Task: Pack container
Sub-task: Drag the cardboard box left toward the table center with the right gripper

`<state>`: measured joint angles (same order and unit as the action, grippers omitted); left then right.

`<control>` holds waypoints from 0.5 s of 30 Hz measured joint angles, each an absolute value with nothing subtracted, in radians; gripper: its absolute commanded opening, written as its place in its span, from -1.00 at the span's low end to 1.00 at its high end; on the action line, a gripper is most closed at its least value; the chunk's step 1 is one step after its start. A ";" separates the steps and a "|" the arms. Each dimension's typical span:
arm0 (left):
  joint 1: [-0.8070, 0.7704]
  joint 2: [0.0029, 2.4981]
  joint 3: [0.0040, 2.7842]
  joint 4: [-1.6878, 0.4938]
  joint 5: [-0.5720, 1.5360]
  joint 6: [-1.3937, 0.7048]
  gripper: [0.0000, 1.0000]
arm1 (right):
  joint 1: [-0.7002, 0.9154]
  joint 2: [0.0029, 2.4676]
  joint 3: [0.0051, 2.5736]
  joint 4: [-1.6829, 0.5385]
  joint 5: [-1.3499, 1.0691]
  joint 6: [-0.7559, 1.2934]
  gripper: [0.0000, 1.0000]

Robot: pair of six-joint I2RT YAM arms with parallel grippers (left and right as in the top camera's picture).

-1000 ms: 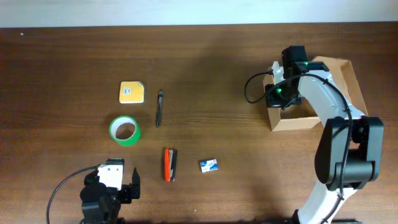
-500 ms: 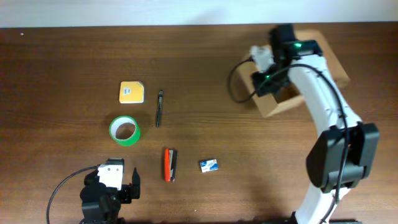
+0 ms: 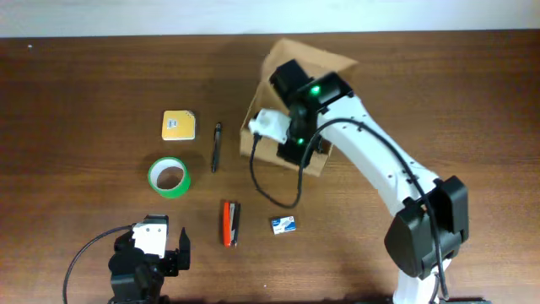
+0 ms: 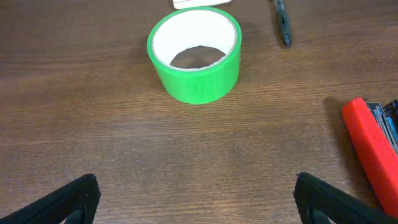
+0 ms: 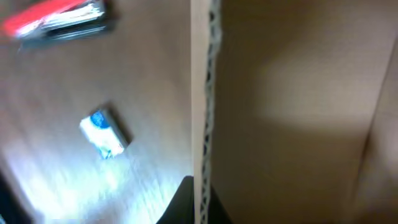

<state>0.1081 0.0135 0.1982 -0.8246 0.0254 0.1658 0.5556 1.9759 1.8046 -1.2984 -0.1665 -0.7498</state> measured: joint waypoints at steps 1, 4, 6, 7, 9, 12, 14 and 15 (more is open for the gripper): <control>0.108 0.014 0.198 -0.825 0.025 0.166 0.99 | 0.562 1.976 1.805 -1.304 -0.167 -0.785 -0.93; 0.108 0.014 0.198 -0.825 0.025 0.166 0.99 | 0.568 1.976 1.805 -1.305 -0.170 -0.860 -0.93; 0.108 0.014 0.198 -0.825 0.025 0.166 0.99 | 0.567 1.976 1.804 -1.305 -0.178 -0.901 -0.93; 0.108 0.014 0.198 -0.825 0.025 0.166 0.99 | 0.567 1.976 1.802 -1.304 -0.182 -0.922 -0.93; 0.108 0.014 0.198 -0.825 0.025 0.166 0.99 | 0.567 1.976 1.792 -1.304 -0.190 -0.957 -0.93; 0.108 0.014 0.198 -0.825 0.025 0.166 0.99 | 0.567 1.976 1.763 -1.292 -0.199 -0.993 -0.93; 0.108 0.014 0.198 -0.825 0.025 0.166 0.99 | 0.567 1.976 1.732 -1.267 -0.203 -1.007 -0.93; 0.108 0.014 0.198 -0.825 0.025 0.166 0.99 | 0.567 1.976 1.713 -1.252 -0.204 -1.010 -0.93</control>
<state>0.1081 0.0135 0.1982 -0.8246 0.0250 0.1658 0.5674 1.9759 1.7130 -1.2522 -0.2043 -1.0103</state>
